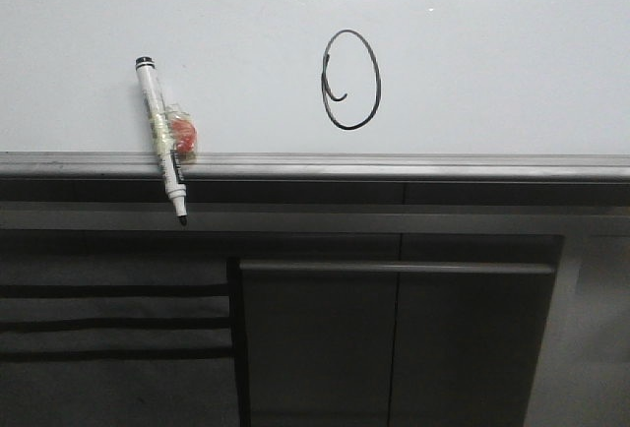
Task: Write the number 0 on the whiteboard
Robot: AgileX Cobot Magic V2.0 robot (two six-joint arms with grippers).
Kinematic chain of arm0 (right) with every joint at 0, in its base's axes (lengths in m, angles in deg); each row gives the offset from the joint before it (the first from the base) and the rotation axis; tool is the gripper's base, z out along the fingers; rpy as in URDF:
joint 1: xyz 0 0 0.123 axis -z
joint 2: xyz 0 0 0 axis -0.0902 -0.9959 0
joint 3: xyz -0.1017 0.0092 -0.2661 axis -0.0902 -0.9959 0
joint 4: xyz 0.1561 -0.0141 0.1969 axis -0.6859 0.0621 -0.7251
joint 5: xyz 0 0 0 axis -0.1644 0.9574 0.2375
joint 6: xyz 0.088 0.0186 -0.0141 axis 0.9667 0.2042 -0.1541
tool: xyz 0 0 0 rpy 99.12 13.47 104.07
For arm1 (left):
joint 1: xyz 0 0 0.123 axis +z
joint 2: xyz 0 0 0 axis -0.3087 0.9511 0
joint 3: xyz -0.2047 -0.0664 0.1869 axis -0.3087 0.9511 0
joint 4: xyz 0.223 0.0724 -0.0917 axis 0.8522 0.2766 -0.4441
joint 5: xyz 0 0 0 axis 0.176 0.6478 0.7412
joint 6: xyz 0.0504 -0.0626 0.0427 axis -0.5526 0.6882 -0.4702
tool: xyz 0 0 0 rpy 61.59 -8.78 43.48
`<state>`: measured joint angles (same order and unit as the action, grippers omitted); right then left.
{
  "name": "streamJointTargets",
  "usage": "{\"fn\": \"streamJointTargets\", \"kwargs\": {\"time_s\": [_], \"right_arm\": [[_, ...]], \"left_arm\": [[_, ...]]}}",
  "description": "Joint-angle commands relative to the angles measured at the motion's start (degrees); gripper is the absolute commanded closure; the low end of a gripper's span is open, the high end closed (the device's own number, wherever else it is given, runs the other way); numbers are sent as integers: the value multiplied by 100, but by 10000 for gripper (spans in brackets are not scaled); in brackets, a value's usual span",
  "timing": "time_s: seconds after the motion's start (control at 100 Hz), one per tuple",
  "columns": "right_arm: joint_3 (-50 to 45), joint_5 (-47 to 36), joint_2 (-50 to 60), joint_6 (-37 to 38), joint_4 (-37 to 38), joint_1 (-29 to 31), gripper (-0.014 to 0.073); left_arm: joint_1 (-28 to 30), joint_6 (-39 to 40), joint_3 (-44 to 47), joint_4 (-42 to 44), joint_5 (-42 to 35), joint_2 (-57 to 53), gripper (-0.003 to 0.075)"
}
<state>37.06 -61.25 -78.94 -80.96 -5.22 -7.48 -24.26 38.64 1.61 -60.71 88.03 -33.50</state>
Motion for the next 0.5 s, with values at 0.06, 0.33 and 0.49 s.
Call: {"fn": "streamJointTargets", "kwargs": {"time_s": [0.06, 0.33, 0.49], "right_arm": [[-258, -237, 393, -30, -201, 331, 666], [-305, 78, 323, -53, -225, 348, 666], [-305, -85, 323, 2157, 2167, 348, 666]], "left_arm": [[12, 15, 133, -8, -451, -61, 741], [12, 15, 133, -8, -451, -61, 741], [12, 15, 133, -8, -451, -61, 741]]}}
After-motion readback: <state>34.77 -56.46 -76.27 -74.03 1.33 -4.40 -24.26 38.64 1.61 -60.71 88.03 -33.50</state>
